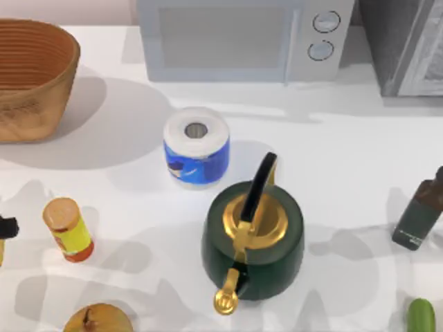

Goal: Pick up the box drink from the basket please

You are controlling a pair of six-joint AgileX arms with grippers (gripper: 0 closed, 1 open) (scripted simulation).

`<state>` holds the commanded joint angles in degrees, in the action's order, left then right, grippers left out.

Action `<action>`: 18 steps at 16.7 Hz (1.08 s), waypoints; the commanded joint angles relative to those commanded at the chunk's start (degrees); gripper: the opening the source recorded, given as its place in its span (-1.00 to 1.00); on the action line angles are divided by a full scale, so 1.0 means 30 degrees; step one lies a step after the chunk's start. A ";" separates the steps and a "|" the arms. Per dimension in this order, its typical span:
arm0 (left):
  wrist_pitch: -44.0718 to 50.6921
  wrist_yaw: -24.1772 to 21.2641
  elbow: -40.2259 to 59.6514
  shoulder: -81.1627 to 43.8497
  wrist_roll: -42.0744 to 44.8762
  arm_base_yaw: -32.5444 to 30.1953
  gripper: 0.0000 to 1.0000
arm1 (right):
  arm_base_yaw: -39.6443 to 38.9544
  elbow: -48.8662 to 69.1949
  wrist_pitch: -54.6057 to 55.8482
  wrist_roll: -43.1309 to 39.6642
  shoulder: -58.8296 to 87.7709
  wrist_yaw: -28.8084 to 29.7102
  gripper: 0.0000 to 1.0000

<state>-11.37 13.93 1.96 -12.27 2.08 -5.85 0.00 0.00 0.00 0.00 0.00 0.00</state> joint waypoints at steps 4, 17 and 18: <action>-0.4574 0.5323 0.1074 -0.4460 0.0729 -0.2391 -1.00 | 0.0000 0.0000 0.0000 0.0000 0.0000 0.0000 1.00; -1.6788 2.0698 0.3459 -1.8074 0.1809 -1.0018 -1.00 | 0.0000 0.0000 0.0000 0.0000 0.0000 0.0000 1.00; -1.6975 2.0933 0.3484 -1.8311 0.1806 -1.0169 -1.00 | 0.0000 0.0000 0.0000 0.0000 0.0000 0.0000 1.00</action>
<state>-62.29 76.73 12.41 -67.20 7.50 -36.36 0.00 0.00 0.00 0.00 0.00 0.00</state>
